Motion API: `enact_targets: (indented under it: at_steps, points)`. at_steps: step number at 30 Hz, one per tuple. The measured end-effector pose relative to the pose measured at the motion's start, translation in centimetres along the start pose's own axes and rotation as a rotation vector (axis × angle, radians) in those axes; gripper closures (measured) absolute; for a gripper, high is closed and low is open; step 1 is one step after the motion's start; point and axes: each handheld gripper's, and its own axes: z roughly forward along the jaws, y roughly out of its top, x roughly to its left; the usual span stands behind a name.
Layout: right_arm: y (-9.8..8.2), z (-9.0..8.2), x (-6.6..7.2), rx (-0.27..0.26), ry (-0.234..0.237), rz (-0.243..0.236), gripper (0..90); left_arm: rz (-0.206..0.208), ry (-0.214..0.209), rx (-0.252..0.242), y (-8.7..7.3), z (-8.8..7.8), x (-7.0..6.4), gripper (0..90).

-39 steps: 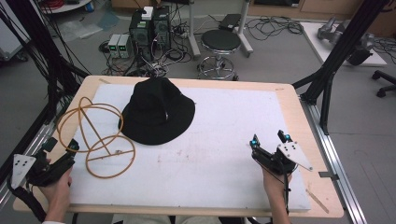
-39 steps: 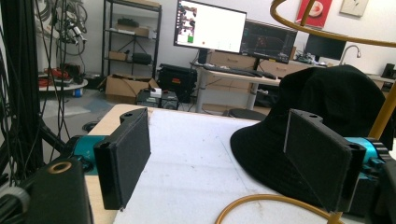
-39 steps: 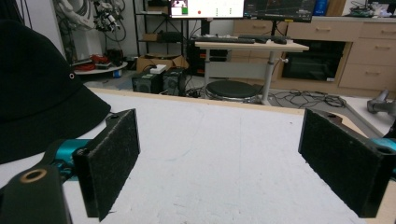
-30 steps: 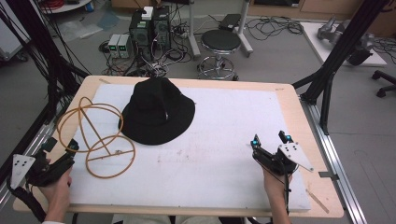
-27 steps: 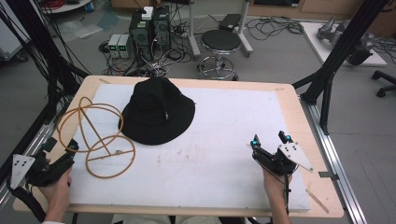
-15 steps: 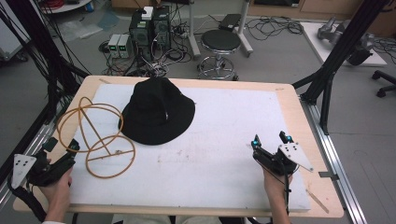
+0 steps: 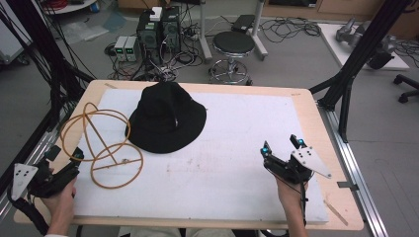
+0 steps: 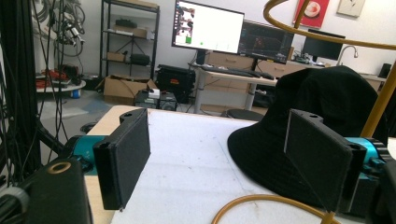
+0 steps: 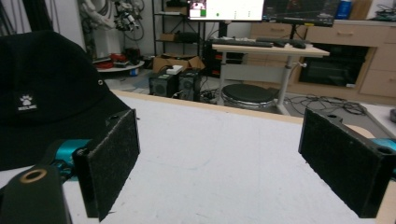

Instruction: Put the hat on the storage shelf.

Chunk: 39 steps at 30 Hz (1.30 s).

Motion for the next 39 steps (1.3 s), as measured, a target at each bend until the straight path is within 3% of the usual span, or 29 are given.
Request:
enact_targets:
  at_steps: [10,20,33,39]
  points:
    - [2.7,1.5,1.1,0.043,0.1,-0.049,11.7,-0.002,-0.017,-0.002,0.0,0.4,-0.2,22.7]
    - [5.8,3.5,2.8,0.066,0.185,-0.066,11.7,-0.002,-0.018,-0.002,-0.1,0.5,-0.3,22.7]
    - [8.3,8.2,8.2,0.111,0.322,-0.08,11.7,-0.003,-0.022,0.001,-0.1,0.6,-0.3,22.6]
    - [8.1,10.4,10.8,0.152,0.346,-0.115,11.7,-0.005,-0.022,0.0,-0.1,0.6,-0.3,22.4]
